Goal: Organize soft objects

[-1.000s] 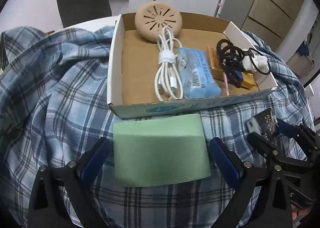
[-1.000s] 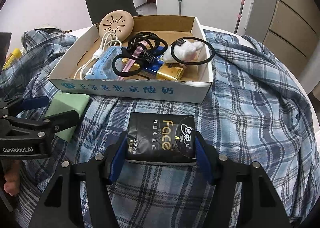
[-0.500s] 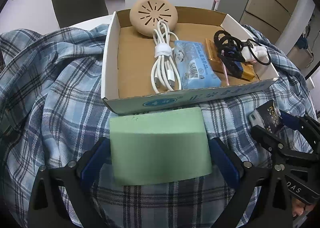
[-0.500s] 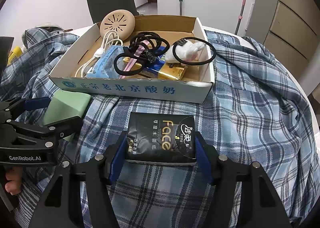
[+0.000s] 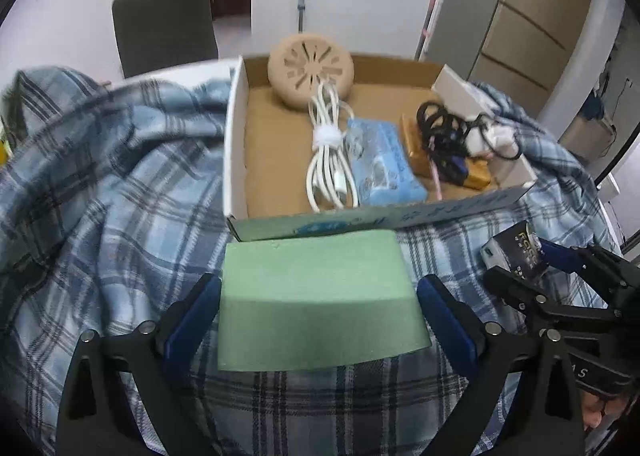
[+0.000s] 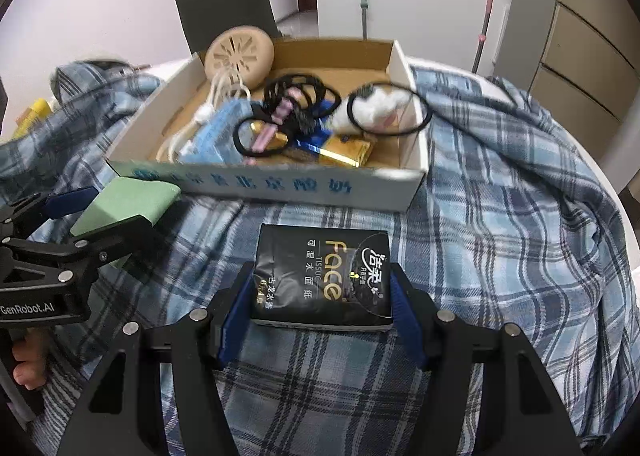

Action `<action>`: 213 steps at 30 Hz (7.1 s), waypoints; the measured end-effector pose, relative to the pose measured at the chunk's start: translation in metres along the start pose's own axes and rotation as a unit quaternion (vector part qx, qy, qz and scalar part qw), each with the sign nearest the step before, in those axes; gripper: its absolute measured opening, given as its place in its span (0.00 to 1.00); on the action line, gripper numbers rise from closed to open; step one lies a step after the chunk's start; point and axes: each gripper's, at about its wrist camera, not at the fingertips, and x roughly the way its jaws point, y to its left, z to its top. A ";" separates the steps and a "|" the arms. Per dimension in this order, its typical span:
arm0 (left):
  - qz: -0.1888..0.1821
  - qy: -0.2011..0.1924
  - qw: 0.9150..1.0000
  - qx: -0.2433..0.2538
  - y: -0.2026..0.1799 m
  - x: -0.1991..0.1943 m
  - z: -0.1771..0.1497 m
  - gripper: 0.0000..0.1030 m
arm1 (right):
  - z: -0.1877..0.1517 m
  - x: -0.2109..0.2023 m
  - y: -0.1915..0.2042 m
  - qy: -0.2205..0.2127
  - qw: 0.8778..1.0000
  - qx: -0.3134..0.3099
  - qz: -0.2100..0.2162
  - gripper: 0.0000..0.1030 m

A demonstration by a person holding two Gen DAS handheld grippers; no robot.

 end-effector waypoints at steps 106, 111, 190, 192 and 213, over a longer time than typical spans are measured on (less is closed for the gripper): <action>-0.027 -0.434 0.899 0.042 -0.010 -0.239 0.012 1.00 | 0.044 -0.237 -0.014 -0.419 0.907 0.013 -0.051 1.00; -0.039 -0.439 0.897 0.038 -0.004 -0.243 -0.024 1.00 | 0.009 -0.241 -0.001 -0.434 0.900 0.004 -0.046 1.00; 0.011 -0.387 0.922 0.010 0.013 -0.150 -0.068 1.00 | -0.063 -0.139 0.001 -0.386 0.921 -0.021 -0.046 1.00; 0.011 -0.388 0.922 0.011 0.013 -0.151 -0.069 1.00 | -0.063 -0.139 0.001 -0.386 0.921 -0.021 -0.046 1.00; 0.011 -0.388 0.922 0.016 0.009 -0.151 -0.070 1.00 | -0.065 -0.142 0.004 -0.391 0.919 -0.022 -0.047 1.00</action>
